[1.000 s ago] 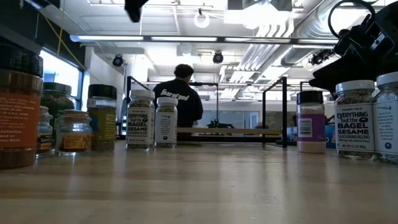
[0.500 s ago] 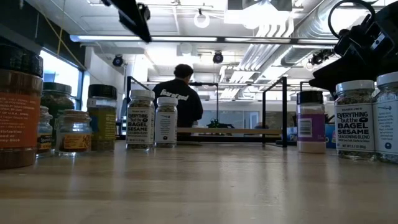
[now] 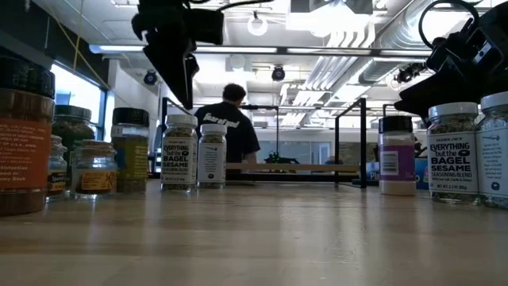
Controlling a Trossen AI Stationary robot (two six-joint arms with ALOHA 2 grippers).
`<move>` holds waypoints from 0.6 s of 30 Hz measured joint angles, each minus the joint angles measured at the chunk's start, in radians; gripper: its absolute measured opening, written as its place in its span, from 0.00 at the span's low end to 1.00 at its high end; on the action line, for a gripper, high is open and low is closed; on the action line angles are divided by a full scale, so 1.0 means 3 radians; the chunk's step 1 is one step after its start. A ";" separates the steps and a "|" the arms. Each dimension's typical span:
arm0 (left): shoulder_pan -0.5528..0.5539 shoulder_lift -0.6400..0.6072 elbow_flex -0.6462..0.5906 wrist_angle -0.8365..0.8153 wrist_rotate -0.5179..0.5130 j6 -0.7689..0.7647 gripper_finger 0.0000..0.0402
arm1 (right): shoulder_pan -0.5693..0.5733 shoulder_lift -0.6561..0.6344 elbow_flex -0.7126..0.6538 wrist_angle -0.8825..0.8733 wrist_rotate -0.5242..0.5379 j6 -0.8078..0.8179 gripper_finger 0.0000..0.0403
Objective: Shelf spices
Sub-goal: Put the white seasoning bottle on the shelf
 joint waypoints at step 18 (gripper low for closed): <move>0.0068 0.0411 0.0000 -0.0130 0.0110 0.0159 0.65 | -0.0001 0.0000 0.0000 0.0000 0.0000 0.0000 0.27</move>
